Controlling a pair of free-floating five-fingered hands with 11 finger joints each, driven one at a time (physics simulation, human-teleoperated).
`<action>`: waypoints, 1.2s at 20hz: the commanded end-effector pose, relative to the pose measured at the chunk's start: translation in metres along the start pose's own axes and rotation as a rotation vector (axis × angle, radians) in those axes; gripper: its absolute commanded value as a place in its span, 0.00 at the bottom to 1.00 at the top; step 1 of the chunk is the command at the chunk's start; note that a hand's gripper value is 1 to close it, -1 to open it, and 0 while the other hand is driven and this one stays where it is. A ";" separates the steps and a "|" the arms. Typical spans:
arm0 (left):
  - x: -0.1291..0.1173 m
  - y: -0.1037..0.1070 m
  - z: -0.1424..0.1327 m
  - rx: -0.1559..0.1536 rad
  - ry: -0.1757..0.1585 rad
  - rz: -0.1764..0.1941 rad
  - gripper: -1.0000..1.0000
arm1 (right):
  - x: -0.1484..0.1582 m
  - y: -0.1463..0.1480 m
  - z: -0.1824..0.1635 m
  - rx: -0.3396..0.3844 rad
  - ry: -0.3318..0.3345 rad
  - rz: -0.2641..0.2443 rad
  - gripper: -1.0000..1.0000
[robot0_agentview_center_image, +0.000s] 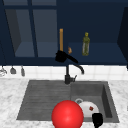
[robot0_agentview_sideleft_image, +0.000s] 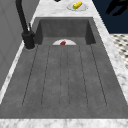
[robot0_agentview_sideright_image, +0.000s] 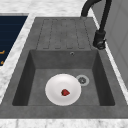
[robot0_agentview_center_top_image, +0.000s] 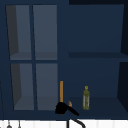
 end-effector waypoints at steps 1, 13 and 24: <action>-0.003 -0.006 0.005 0.057 0.102 -0.045 0.00 | 0.000 0.000 0.000 0.000 0.000 0.000 0.50; -0.025 -0.010 -0.013 0.107 0.150 0.044 0.00 | 0.000 0.000 0.000 0.000 0.000 0.000 0.50; -0.028 -0.007 -0.005 0.034 0.126 0.018 0.00 | 0.000 0.000 0.000 0.000 0.000 0.000 0.50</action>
